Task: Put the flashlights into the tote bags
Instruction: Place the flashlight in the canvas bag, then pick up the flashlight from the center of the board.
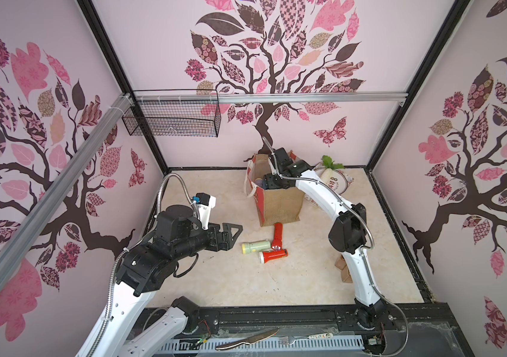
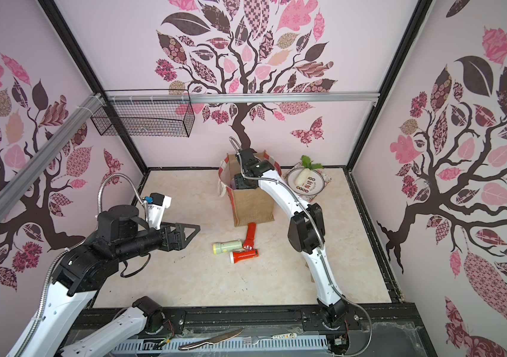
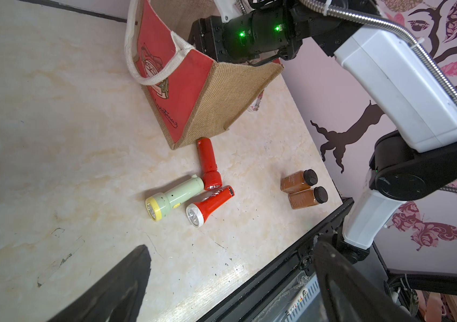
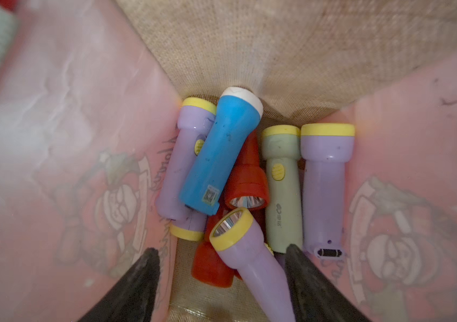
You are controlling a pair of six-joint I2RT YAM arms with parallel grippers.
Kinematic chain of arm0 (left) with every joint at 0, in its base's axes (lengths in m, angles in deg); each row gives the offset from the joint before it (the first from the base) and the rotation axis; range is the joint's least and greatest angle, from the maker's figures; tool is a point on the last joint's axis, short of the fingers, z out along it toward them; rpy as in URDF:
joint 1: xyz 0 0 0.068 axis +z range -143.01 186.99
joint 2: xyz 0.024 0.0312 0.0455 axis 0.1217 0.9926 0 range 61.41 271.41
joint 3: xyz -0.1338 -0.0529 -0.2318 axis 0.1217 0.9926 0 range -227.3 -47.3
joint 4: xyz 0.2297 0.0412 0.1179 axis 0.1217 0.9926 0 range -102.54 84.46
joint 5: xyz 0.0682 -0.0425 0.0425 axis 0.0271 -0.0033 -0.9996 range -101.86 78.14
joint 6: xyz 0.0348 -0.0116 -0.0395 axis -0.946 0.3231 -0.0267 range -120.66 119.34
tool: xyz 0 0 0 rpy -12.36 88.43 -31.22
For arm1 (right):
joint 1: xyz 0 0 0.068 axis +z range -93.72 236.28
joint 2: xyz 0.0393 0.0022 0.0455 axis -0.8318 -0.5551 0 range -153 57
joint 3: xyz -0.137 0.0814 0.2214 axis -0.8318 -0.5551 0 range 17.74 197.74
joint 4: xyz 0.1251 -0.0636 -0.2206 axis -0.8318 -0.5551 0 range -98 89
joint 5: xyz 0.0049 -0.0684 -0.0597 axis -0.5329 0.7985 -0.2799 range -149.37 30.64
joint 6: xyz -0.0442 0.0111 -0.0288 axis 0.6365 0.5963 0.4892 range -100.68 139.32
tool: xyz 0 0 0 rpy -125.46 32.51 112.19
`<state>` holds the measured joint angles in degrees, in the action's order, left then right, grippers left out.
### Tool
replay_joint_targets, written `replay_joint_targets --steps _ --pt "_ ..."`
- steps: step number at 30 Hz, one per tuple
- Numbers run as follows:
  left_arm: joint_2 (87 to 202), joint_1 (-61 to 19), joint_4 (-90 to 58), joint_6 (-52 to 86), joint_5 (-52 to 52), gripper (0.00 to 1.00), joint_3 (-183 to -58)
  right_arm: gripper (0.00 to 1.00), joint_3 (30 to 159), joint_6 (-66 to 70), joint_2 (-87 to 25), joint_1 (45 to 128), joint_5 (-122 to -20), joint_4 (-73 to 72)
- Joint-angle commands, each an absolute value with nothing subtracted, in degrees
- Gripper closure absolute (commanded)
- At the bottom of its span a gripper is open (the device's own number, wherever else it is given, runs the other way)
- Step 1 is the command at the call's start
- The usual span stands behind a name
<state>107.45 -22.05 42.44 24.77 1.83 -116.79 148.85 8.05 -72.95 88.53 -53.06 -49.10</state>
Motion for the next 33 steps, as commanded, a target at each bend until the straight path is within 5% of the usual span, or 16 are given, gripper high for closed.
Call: replay_joint_targets --steps 1,18,33 --pt "107.3 -22.2 41.8 23.9 1.3 0.06 -115.1 0.21 148.8 9.2 -64.5 88.9 -52.1 -48.4" --pt "111.8 -22.1 45.4 24.7 2.5 0.10 -113.0 0.09 144.4 8.1 -49.7 94.6 -50.3 -54.3" --pt "115.6 -25.6 35.4 32.1 2.3 0.18 -105.0 0.03 110.7 1.4 -25.0 96.8 -54.7 -49.6"
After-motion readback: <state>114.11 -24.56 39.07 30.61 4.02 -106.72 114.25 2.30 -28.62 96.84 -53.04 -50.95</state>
